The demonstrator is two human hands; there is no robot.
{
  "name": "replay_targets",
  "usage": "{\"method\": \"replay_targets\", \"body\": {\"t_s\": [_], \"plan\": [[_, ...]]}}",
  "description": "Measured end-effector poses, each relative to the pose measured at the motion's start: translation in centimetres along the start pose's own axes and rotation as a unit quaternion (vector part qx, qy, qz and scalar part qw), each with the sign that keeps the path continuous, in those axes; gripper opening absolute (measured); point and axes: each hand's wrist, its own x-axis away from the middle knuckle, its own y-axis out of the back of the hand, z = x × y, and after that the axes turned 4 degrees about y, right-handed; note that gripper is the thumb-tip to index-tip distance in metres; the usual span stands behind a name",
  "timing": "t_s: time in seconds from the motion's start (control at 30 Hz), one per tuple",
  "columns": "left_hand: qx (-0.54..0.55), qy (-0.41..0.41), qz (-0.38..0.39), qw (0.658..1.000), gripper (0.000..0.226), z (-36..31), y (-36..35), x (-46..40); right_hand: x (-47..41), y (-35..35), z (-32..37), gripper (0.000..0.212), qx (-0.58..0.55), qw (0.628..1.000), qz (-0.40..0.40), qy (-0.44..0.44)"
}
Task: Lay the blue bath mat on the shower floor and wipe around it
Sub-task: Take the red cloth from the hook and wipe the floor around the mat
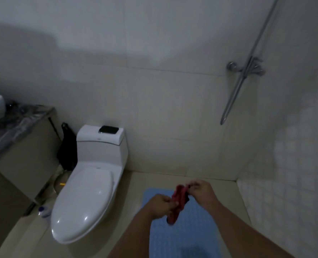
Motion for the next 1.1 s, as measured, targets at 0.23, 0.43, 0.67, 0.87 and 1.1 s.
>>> {"method": "replay_targets", "body": {"t_s": [0.23,0.43,0.67,0.87,1.1], "plan": [[-0.110,-0.104,-0.153,0.977,0.035,-10.5,4.4,1.5,-0.8,5.1,11.6,0.035,0.052,0.992,0.007,0.111],[-0.047,-0.191,-0.255,0.947,0.052,-14.7,8.0,3.4,-3.1,4.7,18.1,0.035,0.102,0.974,0.020,0.203],[-0.056,-0.154,-0.304,0.939,0.048,-11.5,11.9,8.1,-5.5,-1.0,23.6,0.019,0.091,0.933,0.209,0.278],[0.019,-0.102,-0.455,0.884,0.016,-8.6,16.3,14.5,-4.6,-7.3,31.0,0.023,0.045,0.862,0.352,0.363],[0.000,-0.004,-0.619,0.785,0.020,-5.6,18.1,28.5,1.9,-15.3,40.9,0.011,-0.015,0.772,0.457,0.442]]}}
